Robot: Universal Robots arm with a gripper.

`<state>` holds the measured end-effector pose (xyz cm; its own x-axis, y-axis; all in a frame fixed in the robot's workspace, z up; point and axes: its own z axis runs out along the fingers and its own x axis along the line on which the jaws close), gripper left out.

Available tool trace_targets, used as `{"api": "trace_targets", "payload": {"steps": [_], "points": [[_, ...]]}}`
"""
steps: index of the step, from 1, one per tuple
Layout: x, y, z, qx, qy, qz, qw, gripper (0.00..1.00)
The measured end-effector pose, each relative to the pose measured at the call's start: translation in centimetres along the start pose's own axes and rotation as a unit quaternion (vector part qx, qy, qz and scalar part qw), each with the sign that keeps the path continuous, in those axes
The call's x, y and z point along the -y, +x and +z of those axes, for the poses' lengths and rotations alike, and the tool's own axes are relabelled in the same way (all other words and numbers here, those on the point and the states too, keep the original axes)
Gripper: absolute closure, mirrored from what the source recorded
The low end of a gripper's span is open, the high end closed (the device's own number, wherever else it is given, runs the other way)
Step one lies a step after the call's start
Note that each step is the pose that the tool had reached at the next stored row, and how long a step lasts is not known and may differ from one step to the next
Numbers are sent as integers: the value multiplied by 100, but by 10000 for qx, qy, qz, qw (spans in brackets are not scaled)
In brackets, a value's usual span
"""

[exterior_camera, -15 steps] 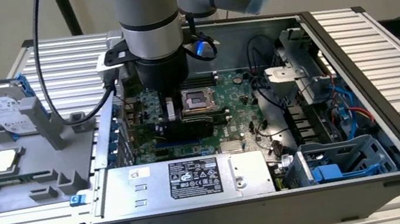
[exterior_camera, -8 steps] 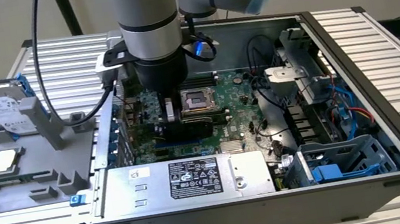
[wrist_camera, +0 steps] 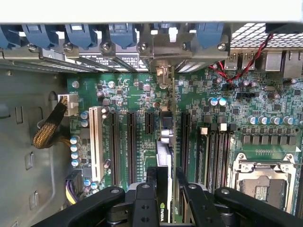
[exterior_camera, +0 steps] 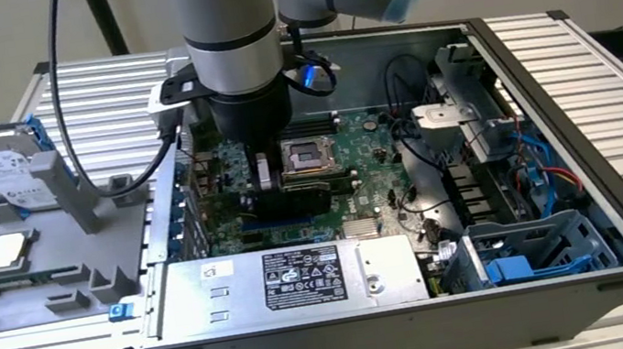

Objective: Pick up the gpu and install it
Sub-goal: 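Insert the gpu into the slot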

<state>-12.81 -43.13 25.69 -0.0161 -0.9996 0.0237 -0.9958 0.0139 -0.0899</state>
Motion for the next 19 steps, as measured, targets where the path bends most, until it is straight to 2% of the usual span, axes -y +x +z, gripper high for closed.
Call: {"api": "trace_targets", "payload": {"steps": [2, 19], "points": [[0, -1, 1, 14, 1, 2, 10000, 100], [0, 7, 26, 16, 2, 1, 10000, 100]]}}
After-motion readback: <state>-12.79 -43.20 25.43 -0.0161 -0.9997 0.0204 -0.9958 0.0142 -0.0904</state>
